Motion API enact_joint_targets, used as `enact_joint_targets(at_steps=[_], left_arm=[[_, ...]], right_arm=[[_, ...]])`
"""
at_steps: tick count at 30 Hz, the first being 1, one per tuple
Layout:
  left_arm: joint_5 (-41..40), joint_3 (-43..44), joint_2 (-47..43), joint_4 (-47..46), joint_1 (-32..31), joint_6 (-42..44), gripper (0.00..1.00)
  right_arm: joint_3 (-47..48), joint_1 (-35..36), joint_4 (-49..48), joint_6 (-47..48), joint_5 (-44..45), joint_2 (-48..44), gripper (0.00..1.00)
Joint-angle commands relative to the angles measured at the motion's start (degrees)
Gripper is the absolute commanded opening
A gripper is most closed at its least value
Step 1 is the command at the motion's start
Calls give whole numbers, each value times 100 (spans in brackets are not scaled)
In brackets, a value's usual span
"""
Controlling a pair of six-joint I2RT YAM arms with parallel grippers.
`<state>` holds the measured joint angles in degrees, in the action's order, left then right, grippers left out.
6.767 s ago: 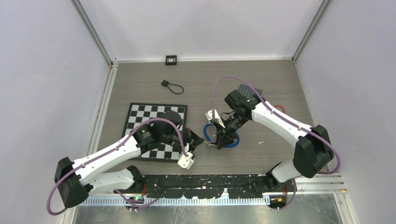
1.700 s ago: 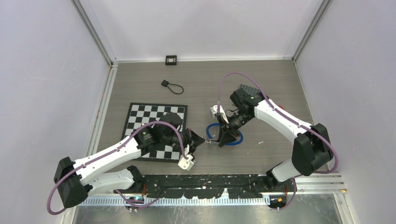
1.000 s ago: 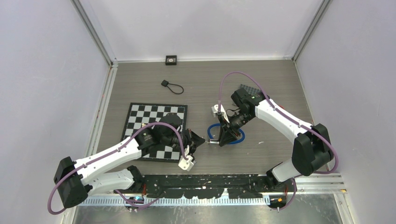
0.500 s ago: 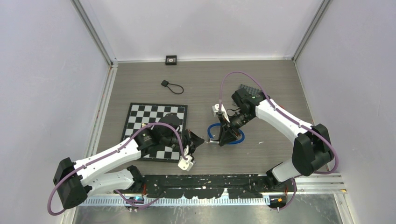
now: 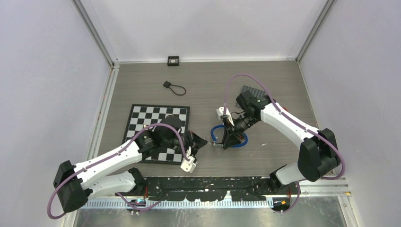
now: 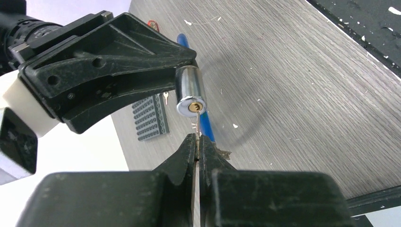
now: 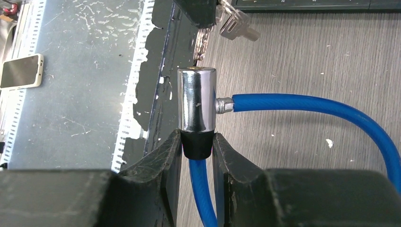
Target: Unlock with the key
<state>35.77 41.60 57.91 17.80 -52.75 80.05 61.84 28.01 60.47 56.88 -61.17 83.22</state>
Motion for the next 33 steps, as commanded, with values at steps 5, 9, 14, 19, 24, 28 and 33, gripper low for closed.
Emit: enact_joint_targets(at_steps=[5, 9, 14, 19, 24, 28, 33], left_arm=[[411, 467, -84, 269, 37, -282, 0], [411, 650, 109, 620, 30, -169, 0], [450, 784, 244, 773, 19, -147, 0], [445, 762, 231, 830, -30, -89, 0], [343, 770, 236, 701, -104, -148, 0], [119, 775, 314, 500, -197, -251, 0], [-65, 788, 282, 350, -209, -393, 0]], right_arm=[[-117, -24, 122, 766, -46, -336, 1], [56, -24, 335, 1051, -101, -337, 0], [149, -40, 505, 1282, -153, -368, 0], [151, -80, 501, 1301, -266, -367, 0], [249, -129, 500, 1162, -422, -257, 0], [301, -138, 496, 1066, -505, -172, 1], [304, -142, 497, 974, -485, -105, 1]])
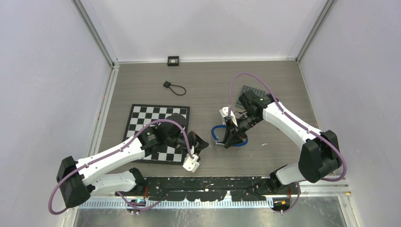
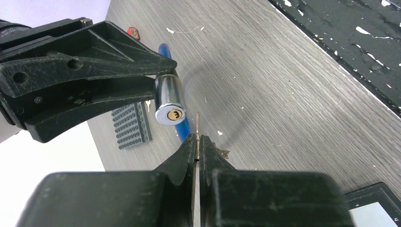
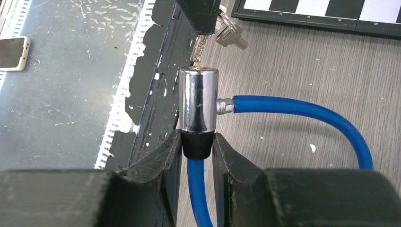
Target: Unlock with the key
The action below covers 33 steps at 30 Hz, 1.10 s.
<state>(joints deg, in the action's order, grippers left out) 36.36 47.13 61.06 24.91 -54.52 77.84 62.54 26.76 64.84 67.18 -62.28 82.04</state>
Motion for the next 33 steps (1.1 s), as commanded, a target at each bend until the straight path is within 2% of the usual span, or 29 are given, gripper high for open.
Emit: enact_joint_targets(at_steps=[1, 7, 33], left_arm=[[-148, 241, -53, -360, -32, -177, 0], [-434, 278, -171, -422, -32, -232, 0], [-61, 150, -182, -288, -28, -24, 0]], right_arm=[[228, -14, 61, -50, -382, 18, 1], [158, -19, 60, -86, -394, 47, 1], [256, -55, 61, -238, -557, 194, 0]])
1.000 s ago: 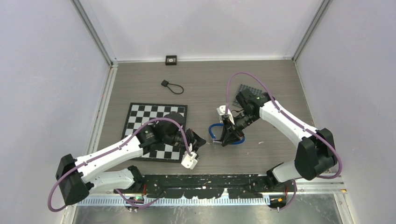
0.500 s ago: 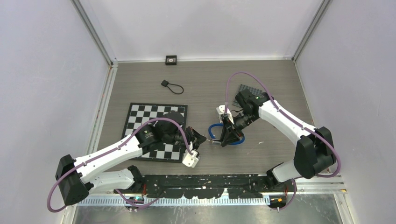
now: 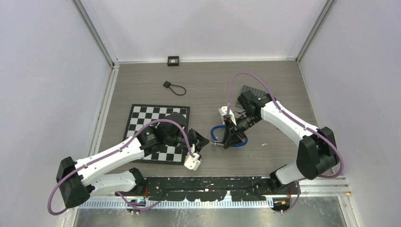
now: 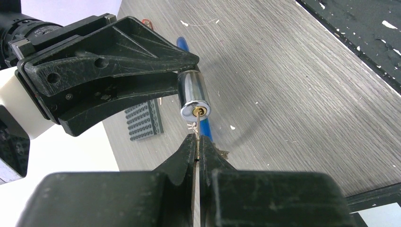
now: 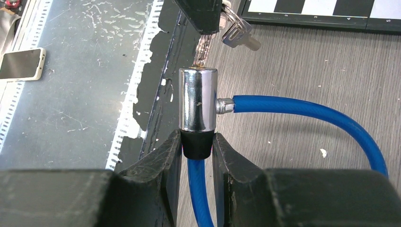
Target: Unlock with the key
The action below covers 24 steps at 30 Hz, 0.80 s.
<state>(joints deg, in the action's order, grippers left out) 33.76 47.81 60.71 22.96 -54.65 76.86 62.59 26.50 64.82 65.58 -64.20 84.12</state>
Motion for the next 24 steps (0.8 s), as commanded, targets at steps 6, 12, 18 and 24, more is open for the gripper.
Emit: enact_joint_targets(at_steps=[6, 12, 18, 24], left_arm=[[159, 63, -138, -91, -19, 118, 0], [113, -32, -160, -112, -18, 197, 0], [161, -35, -172, -112, -19, 189, 0], [200, -52, -169, -96, -19, 205, 0]], right_arm=[[254, -55, 58, -80, -391, -18, 1], [228, -81, 65, -77, -404, -35, 0], [223, -99, 66, -80, -426, -21, 1], [234, -102, 66, -73, -444, 8, 0]])
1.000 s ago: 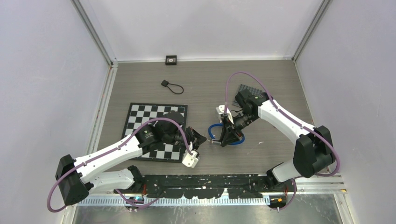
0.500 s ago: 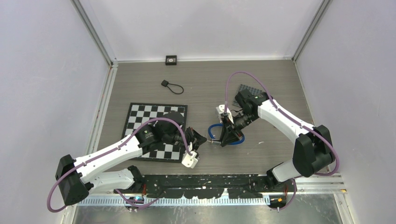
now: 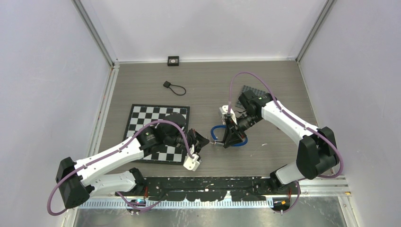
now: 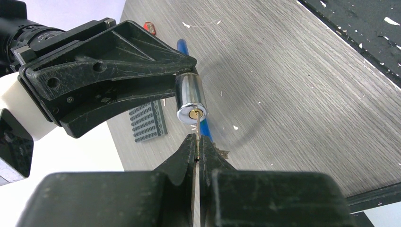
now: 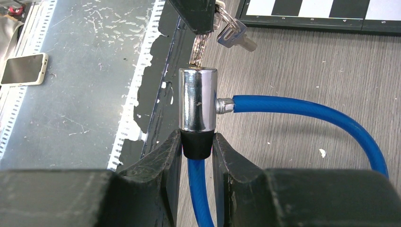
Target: Unlock with the key
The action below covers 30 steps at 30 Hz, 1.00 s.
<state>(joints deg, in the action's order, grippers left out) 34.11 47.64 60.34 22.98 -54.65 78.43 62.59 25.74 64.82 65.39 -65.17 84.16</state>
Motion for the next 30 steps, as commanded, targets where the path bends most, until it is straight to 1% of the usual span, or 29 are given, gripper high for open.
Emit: enact_joint_targets(at_steps=[1, 17, 26, 30], left_arm=[[165, -42, -136, -101, -19, 57, 0], [218, -30, 31, -212, -19, 46, 0], [168, -138, 9, -386, -23, 84, 0], [142, -222, -21, -603, -25, -1, 0]], right_arm=[[236, -29, 62, -53, -348, 5, 1], [252, -34, 66, -104, -458, 73, 0], [254, -61, 66, -103, -622, 159, 1], [201, -71, 65, -73, -740, 188, 0]])
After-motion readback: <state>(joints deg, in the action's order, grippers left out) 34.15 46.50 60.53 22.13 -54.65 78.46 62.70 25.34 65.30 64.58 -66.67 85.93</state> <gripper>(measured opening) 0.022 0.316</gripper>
